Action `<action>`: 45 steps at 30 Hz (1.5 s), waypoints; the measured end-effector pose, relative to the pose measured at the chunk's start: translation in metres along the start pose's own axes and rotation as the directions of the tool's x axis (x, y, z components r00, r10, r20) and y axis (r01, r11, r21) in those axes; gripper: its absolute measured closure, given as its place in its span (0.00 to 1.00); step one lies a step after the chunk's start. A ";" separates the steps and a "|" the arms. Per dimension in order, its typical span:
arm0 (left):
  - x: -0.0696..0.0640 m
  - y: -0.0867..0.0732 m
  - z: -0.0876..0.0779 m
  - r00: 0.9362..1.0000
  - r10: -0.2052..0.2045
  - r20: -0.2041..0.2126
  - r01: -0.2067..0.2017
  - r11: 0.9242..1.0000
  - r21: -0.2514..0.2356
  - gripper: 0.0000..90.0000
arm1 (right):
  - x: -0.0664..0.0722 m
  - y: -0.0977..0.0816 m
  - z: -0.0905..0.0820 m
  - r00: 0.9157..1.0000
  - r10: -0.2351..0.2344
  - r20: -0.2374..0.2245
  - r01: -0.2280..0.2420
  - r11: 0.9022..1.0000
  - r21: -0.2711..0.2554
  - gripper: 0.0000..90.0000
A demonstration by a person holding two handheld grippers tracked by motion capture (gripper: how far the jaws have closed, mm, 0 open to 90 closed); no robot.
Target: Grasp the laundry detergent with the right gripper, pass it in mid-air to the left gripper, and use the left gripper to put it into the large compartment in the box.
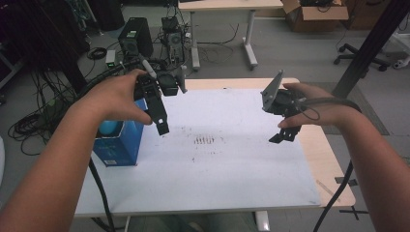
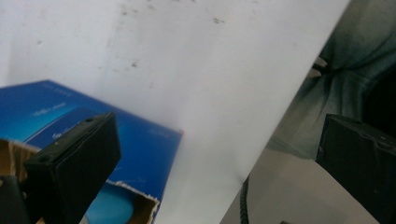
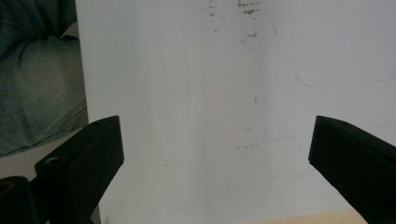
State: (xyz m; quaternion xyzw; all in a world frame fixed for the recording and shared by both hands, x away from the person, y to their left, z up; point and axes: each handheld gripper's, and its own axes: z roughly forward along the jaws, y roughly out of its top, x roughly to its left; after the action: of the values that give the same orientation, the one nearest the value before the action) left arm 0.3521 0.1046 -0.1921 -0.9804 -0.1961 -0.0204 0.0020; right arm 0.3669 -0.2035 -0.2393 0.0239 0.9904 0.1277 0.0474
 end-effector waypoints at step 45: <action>0.014 0.021 0.030 0.986 0.162 0.034 -0.163 0.986 0.027 0.01 | -0.028 -0.003 0.022 0.992 0.014 -0.128 0.001 0.993 0.122 0.04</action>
State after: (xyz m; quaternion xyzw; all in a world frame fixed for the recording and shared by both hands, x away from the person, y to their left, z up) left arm 0.3739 0.0908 -0.2217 -0.9931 -0.1159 -0.0019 0.0150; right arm 0.3969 -0.2024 -0.2591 0.0217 0.9972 0.0684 -0.0186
